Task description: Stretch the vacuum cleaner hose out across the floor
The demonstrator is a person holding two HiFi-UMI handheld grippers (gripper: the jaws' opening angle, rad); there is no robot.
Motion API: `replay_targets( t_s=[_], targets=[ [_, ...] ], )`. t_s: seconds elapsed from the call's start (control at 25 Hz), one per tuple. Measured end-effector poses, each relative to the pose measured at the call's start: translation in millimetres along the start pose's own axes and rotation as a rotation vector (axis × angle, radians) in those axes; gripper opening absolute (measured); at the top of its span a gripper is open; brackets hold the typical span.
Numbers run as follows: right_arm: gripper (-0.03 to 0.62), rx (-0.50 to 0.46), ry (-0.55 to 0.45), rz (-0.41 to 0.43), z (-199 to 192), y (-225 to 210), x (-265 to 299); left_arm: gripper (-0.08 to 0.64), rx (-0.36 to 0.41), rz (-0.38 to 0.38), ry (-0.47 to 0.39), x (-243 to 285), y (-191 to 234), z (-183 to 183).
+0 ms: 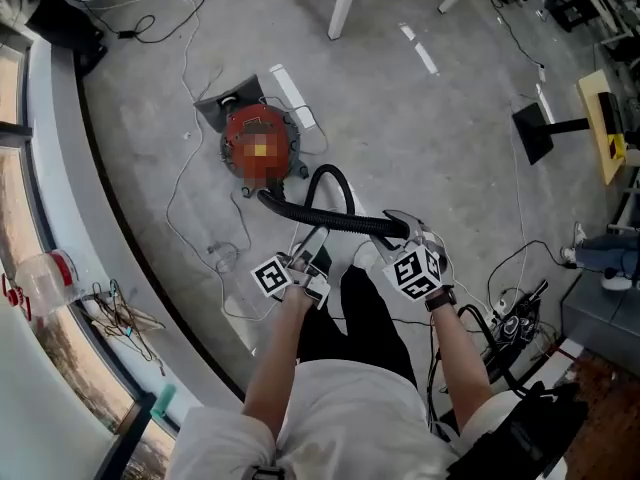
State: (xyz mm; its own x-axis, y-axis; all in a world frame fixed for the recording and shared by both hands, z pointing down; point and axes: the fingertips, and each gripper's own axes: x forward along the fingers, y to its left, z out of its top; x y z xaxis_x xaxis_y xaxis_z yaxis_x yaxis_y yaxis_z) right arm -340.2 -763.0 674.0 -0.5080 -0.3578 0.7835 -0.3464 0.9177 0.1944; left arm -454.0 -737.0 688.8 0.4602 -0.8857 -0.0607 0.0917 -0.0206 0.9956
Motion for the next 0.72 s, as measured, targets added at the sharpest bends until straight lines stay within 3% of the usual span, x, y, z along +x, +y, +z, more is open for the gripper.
replay_targets(
  t_s=[0.08,0.16,0.24,0.48,0.72],
  targets=[
    [0.196,0.013,-0.006,0.006,-4,18,-23,0.405,-0.098,-0.059,-0.021,1,-11,-1],
    [0.196,0.020,-0.009,0.013,-10,38,-44,0.401,-0.167,-0.052,-0.046,2,-11,-4],
    [0.195,0.027,-0.005,0.005,-20,57,-62,0.287,-0.207,-0.026,-0.066,1,-9,-12],
    [0.198,0.117,-0.002,-0.056,-65,103,-108,0.188,-0.220,-0.059,-0.015,-16,-32,-71],
    [0.196,0.102,-0.090,0.068,-106,179,-162,0.132,-0.222,-0.131,-0.070,-81,-67,-147]
  ],
)
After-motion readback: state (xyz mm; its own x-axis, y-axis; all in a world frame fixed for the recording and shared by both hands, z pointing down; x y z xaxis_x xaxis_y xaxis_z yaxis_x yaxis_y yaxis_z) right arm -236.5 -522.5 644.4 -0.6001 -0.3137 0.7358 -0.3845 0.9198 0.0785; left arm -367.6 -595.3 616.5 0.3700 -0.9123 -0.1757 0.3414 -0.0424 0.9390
